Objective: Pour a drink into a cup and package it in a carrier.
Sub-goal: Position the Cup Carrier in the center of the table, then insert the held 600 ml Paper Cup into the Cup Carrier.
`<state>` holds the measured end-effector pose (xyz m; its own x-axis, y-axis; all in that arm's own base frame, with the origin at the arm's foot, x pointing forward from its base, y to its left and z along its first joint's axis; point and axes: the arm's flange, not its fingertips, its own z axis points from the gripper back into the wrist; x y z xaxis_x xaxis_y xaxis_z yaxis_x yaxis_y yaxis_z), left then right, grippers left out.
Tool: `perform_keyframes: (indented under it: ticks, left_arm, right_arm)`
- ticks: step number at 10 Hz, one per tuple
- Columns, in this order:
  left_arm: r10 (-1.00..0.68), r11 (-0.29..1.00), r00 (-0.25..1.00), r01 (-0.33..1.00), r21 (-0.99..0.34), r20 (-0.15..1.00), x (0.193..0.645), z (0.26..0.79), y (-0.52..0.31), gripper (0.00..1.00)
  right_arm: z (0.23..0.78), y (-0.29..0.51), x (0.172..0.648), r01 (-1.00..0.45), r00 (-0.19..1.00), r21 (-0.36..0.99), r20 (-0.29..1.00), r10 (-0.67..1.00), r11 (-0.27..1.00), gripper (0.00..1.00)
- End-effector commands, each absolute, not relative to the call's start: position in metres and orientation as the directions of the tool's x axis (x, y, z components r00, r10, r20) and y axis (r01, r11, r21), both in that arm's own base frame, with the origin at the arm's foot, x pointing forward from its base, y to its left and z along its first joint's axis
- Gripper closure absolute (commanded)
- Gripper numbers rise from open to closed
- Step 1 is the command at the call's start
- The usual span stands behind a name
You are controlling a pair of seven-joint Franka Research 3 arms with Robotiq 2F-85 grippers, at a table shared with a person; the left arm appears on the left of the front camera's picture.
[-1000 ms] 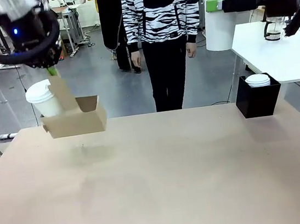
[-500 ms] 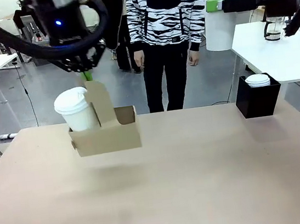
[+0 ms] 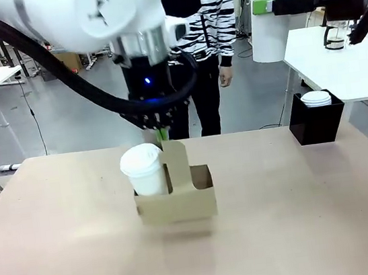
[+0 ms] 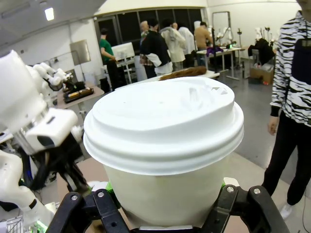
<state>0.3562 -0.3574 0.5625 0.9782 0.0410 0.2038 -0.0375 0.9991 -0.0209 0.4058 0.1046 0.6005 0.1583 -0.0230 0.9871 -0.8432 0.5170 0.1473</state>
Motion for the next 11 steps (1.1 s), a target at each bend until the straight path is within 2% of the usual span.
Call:
perform_keyframes:
  ticks: [1, 6, 11]
  left_arm:
    - [0.062, 0.998, 0.974, -0.062, -0.008, 0.22, 0.359, 0.538, -0.369, 0.99]
    - [0.053, 0.998, 0.974, -0.061, 0.031, 0.221, 0.361, 0.497, -0.395, 0.99]
    - [0.037, 0.999, 0.981, -0.044, 0.029, 0.189, 0.358, 0.503, -0.391, 0.99]
  right_arm:
    - [0.602, 0.107, 0.406, -0.84, 0.149, 0.145, 0.988, -0.034, 0.523, 0.25]
    - [0.602, 0.107, 0.406, -0.84, 0.149, 0.145, 0.988, -0.034, 0.523, 0.25]
    - [0.602, 0.107, 0.406, -0.84, 0.149, 0.145, 0.988, -0.034, 0.523, 0.25]
